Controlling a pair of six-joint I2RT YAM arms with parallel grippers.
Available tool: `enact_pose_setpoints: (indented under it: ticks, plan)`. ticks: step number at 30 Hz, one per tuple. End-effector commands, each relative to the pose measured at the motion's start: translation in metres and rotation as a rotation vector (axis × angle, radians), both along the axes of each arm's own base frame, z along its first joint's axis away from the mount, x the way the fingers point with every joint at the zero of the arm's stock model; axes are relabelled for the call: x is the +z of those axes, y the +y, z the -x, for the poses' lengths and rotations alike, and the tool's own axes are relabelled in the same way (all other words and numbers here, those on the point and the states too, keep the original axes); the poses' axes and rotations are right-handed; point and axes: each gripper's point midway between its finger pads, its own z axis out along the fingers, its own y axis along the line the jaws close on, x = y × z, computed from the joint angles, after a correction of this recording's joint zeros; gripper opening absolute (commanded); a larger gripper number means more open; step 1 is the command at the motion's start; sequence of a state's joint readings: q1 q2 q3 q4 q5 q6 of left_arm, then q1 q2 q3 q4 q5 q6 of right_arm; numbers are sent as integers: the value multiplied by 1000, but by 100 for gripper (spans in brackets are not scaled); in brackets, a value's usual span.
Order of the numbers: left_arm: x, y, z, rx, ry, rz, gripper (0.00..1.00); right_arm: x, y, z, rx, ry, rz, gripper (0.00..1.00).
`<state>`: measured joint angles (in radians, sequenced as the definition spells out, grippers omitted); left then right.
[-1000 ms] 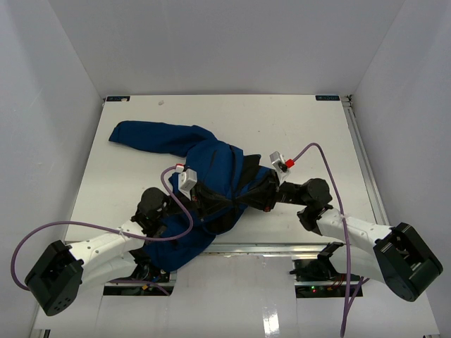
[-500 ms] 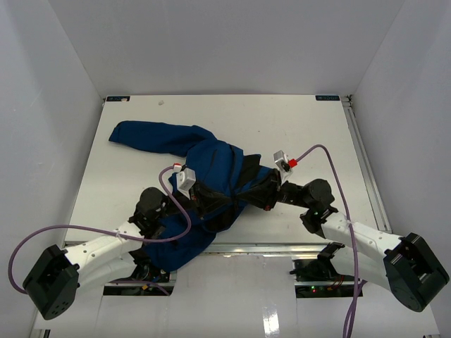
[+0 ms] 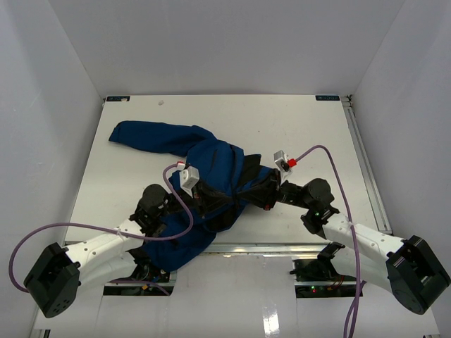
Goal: Zip up the jacket
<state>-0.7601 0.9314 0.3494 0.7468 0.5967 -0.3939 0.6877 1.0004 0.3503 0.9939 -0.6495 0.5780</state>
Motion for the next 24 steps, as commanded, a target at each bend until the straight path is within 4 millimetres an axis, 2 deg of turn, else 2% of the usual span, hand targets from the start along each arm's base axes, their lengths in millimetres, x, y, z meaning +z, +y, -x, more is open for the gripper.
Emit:
enact_pose_setpoints:
  ticks: [1, 16, 24]
  plan:
    - [-1, -6, 5, -58, 0, -36, 0, 36, -2, -9, -51, -107, -63, 8]
    - [-7, -5, -8, 13, 7, -74, 0, 45, -10, -15, -121, -95, -71, 8]
    - [-9, -9, -2, -26, 9, -80, 0, 47, -8, -20, -136, -93, -67, 8]
